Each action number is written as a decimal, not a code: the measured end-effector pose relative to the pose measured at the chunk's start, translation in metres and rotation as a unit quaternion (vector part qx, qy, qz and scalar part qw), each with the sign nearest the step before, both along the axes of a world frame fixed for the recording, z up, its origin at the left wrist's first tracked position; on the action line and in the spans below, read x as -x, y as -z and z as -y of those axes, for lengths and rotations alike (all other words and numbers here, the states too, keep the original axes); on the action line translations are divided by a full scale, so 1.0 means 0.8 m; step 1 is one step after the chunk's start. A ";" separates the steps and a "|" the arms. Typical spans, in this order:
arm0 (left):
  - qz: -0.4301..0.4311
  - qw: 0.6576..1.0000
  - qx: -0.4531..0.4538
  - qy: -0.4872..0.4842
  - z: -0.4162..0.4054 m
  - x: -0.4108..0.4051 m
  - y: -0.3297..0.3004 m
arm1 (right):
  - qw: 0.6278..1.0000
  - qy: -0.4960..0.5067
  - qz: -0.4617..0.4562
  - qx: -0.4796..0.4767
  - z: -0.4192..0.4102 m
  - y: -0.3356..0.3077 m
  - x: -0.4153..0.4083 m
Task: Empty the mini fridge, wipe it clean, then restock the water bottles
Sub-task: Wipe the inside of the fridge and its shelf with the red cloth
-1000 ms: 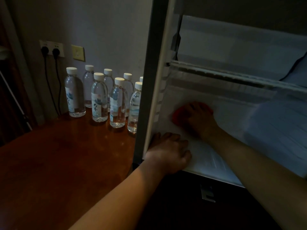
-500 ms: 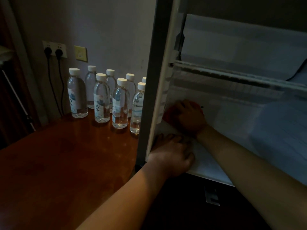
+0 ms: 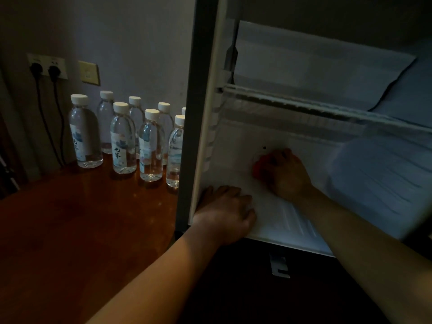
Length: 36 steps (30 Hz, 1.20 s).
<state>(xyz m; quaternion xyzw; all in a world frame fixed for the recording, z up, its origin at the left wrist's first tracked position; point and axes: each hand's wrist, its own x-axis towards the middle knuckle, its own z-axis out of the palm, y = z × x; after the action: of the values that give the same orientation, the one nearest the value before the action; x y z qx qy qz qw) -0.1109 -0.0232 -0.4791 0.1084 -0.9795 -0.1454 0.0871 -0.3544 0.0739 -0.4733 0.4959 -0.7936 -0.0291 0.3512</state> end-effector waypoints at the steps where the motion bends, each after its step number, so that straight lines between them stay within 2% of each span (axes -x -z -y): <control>1: -0.004 1.000 0.002 0.000 0.000 -0.001 0.000 | 1.000 0.005 0.006 0.002 0.003 0.001 -0.004; 7: -0.009 1.000 0.008 0.007 -0.001 -0.002 -0.002 | 0.998 0.052 0.007 -0.022 0.035 -0.008 -0.032; 12: -0.009 1.000 0.006 0.011 0.000 -0.003 -0.002 | 0.998 0.004 0.016 0.058 0.047 -0.025 -0.051; 20: -0.015 1.000 0.017 0.008 -0.001 -0.002 0.000 | 0.999 0.037 0.032 -0.006 0.022 -0.030 -0.045; 30: -0.027 1.000 0.011 0.001 -0.001 -0.001 0.003 | 0.991 0.093 0.040 0.083 0.004 -0.014 -0.044; 34: -0.030 1.000 0.005 0.006 -0.001 -0.002 0.004 | 0.991 0.126 0.054 0.013 0.036 -0.009 -0.051; 36: -0.032 0.999 0.003 0.006 -0.002 -0.002 0.004 | 0.988 0.137 0.069 0.013 0.047 -0.006 -0.048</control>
<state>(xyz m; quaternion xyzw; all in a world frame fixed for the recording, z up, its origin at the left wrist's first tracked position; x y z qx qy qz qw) -0.1090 -0.0220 -0.4819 0.0978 -0.9774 -0.1462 0.1175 -0.3157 0.0364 -0.4682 0.3785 -0.8767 -0.0322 0.2952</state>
